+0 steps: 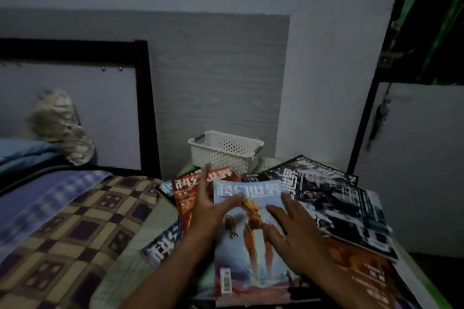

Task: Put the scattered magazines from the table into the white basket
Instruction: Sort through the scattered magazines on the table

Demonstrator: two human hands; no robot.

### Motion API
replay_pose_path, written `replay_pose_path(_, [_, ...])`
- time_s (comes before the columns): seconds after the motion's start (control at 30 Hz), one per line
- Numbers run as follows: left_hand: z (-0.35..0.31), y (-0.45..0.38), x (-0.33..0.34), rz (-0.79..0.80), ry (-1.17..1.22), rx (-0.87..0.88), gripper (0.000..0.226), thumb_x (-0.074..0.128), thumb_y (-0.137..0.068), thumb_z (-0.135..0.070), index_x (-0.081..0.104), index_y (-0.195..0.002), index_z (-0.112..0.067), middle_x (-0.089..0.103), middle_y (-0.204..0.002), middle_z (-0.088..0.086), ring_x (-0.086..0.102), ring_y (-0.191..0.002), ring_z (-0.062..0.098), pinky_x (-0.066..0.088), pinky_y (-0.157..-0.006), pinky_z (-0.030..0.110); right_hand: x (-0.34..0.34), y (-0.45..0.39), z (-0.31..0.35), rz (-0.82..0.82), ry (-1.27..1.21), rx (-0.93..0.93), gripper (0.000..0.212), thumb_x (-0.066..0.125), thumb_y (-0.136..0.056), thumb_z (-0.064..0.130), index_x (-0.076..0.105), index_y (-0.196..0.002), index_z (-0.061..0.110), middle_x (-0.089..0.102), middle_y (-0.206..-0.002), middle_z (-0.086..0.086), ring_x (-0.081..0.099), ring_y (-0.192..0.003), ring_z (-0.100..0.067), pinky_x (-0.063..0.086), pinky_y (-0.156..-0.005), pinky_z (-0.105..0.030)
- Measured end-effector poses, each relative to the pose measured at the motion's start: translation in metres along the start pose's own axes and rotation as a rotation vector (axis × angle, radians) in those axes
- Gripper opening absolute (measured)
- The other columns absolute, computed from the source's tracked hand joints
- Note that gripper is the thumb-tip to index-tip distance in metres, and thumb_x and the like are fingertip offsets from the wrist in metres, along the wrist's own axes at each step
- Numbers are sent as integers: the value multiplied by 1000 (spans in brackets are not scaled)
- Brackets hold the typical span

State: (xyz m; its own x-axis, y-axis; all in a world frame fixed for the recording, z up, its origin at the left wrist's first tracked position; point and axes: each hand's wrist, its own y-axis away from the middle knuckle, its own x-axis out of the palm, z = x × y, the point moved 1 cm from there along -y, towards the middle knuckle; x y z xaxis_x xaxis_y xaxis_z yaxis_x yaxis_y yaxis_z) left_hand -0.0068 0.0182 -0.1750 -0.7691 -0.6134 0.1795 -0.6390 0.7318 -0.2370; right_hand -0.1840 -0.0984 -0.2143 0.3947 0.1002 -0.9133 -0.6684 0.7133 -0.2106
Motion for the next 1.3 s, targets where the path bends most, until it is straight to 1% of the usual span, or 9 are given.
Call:
replay_pose_path(0.1, [-3,6,5,-130,139,-330,63,77,-71,2,53,-124,-22,76,-91,12,75,-70,25,58,-54,33,-5,5,9,-47,90,157,70,14,-89,73,20,-151,40,10,-165,4,9,-150,-19,13,-120,-43])
replay_pose_path(0.23, [-9,17,6,-5,-4,-300,55,62,-86,7,56,-126,-30,78,-91,5,76,-77,24,58,-56,30,-20,12,18,-92,96,168,65,29,-91,68,25,-148,38,31,-157,6,29,-142,-20,23,-113,-43])
replay_pose_path(0.37, [-47,3,2,53,10,-86,55,65,-89,1,52,-126,-38,79,-92,-1,75,-82,22,59,-59,28,-55,0,29,-66,-911,339,65,79,-74,48,47,-129,34,71,-114,1,72,-94,-25,57,-85,-46])
replay_pose_path(0.43, [-73,-17,-1,62,-1,30,53,66,-88,-2,52,-122,-40,78,-90,-3,76,-80,21,59,-59,28,-81,-22,31,93,-1159,275,52,82,-69,39,66,-115,20,78,-100,-6,75,-86,-30,60,-75,-42])
replay_pose_path(0.63, [-144,-143,-8,77,-217,385,44,63,-93,-13,53,-115,-50,72,-106,-8,72,-94,11,59,-71,25,-163,-135,53,50,-689,56,19,70,-86,16,63,-71,7,51,-48,-9,41,-35,-17,33,-38,-22])
replay_pose_path(0.8, [-136,-278,-13,-17,-618,276,36,56,-95,-13,48,-126,-29,67,-106,4,66,-92,18,56,-68,31,-152,-244,68,-233,-727,30,15,65,-89,14,66,-78,23,69,-60,-2,60,-45,-13,45,-42,-26])
replay_pose_path(0.97, [-83,-354,-14,-119,-815,325,23,55,-93,-18,45,-106,-34,57,-90,-7,60,-84,20,58,-75,43,-86,-315,47,-139,-802,159,17,56,-95,7,64,-86,19,70,-76,-13,67,-55,-23,57,-46,-31])
replay_pose_path(1.1, [-27,-377,-22,-153,-809,284,26,55,-92,-12,48,-103,-34,58,-94,-7,59,-80,13,56,-69,35,-49,-340,30,-112,-823,238,16,54,-98,9,60,-86,17,68,-80,-12,66,-60,-26,60,-55,-37])
replay_pose_path(1.3, [13,-386,-22,-158,-762,162,18,58,-92,-15,52,-109,-20,64,-114,5,61,-97,23,56,-85,43,-29,-351,18,-95,-873,314,16,52,-100,13,63,-105,3,68,-77,-19,65,-62,-32,59,-61,-42])
